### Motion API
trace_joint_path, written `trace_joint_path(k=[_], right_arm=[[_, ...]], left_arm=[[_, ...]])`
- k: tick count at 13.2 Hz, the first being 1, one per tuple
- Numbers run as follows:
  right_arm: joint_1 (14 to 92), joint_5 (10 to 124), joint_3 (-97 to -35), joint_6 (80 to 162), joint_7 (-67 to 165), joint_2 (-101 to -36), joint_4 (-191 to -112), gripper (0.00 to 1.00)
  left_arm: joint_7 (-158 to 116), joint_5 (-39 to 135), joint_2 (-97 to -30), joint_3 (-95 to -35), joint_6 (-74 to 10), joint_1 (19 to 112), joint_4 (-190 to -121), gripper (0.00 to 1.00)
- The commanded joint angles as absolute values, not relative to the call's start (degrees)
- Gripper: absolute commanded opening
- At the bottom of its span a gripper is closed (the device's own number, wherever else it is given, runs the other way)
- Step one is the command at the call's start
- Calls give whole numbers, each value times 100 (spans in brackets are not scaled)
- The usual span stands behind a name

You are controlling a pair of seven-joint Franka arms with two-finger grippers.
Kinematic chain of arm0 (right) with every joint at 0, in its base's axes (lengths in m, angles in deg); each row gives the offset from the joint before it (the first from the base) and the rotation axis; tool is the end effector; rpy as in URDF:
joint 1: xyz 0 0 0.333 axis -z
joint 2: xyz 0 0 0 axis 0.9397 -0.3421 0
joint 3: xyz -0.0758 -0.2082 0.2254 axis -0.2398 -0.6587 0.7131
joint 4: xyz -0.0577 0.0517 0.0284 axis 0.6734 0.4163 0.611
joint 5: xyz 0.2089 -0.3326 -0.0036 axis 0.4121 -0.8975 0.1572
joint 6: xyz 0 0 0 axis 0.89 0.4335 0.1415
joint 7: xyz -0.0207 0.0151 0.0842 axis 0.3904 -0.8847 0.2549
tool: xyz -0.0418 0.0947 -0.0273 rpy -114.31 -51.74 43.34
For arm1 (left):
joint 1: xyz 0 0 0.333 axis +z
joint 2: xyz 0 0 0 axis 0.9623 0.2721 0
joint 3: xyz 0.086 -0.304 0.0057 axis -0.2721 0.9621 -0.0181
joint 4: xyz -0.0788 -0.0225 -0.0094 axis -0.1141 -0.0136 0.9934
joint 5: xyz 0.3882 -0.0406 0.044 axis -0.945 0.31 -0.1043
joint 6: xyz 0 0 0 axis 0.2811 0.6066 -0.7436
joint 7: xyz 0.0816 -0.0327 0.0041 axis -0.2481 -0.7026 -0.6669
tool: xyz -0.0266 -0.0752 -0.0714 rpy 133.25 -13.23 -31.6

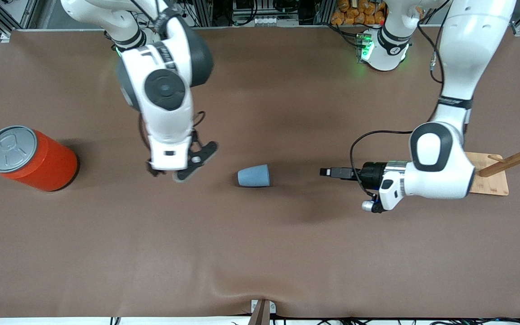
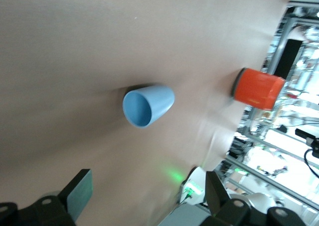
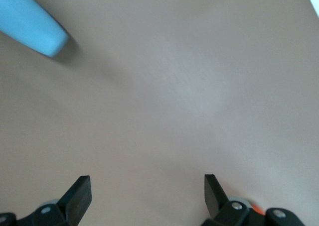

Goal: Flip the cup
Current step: 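Grasp the cup with the left gripper while the right gripper withdraws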

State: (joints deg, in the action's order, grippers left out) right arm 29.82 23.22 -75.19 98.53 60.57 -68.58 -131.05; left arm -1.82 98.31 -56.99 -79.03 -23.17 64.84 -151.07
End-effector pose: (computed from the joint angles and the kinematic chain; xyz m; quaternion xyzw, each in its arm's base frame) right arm 0.5918 0.3023 0.4757 0.9198 0.3687 -0.0673 0.1161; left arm 0.6326 -0.2149 0.2959 0.8767 0.0329 -0.1479 0.4566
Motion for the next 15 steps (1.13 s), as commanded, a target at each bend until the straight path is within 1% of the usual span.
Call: trace_joint_path(k=[1, 2, 5, 7, 10, 12, 15], right_arm=[[3306, 2312, -7575, 9806, 5582, -6273, -13847, 100], [3500, 2312, -7584, 9885, 5563, -6061, -14111, 100], [4176, 2505, -7584, 10192, 5563, -5490, -14911, 100], [4686, 2664, -7584, 10482, 5485, -5234, -15395, 100], [5415, 2831, -7575, 10396, 5379, -5032, -15573, 100], [5759, 2875, -7584, 10229, 5379, -4804, -15704, 100], [6356, 2875, -7584, 9791, 5449, -4400, -15740, 100]], left_arm=[[538, 10910, -5453, -7883, -2648, 6340, -15422, 100], [671, 11184, -5355, -7891, -2753, 6175, -15422, 100], [690, 11405, -5232, -7891, -3534, 5691, -15422, 100], [734, 11572, -5056, -7891, -3973, 5445, -15396, 100], [752, 11959, -4933, -7891, -4037, 5294, -15396, 100], [848, 12327, -4845, -7891, -4037, 5154, -15378, 100], [1207, 12828, -4617, -7891, -4037, 5075, -15343, 100]])
